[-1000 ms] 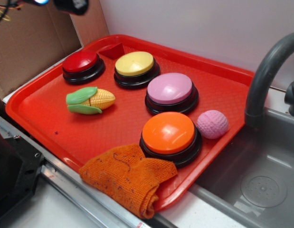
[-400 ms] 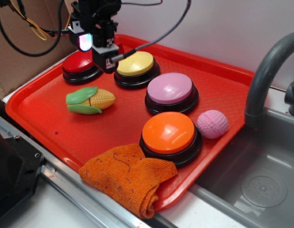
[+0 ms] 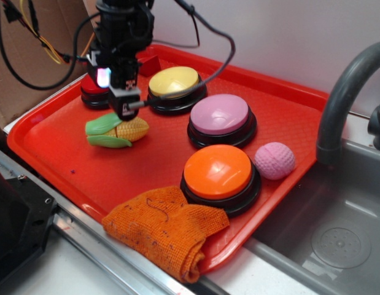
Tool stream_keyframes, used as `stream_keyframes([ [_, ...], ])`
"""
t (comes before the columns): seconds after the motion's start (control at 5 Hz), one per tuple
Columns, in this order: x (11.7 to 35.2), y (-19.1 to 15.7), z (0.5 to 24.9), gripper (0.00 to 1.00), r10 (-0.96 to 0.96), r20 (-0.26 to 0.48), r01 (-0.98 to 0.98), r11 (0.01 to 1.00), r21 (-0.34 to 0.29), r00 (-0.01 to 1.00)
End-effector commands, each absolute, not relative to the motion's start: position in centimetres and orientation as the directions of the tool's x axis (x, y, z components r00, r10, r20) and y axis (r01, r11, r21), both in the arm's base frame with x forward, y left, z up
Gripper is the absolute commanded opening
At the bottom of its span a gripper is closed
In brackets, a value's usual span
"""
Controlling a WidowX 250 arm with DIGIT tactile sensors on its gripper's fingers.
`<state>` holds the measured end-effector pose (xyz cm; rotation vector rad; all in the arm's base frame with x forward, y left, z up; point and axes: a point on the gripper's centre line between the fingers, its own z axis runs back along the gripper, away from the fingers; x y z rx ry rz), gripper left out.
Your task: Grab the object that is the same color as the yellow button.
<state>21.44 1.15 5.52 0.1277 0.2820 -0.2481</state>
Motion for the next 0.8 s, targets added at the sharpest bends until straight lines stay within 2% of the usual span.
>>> stream_keyframes([
  [0.0,21.7,0.3,2.9,1.00,-0.263,-0.290,0.290,0.955,0.055,0.920],
  [0.6,20.9,0.4,0.9,1.00,-0.230,-0.362,0.261,0.964,0.040,0.903],
])
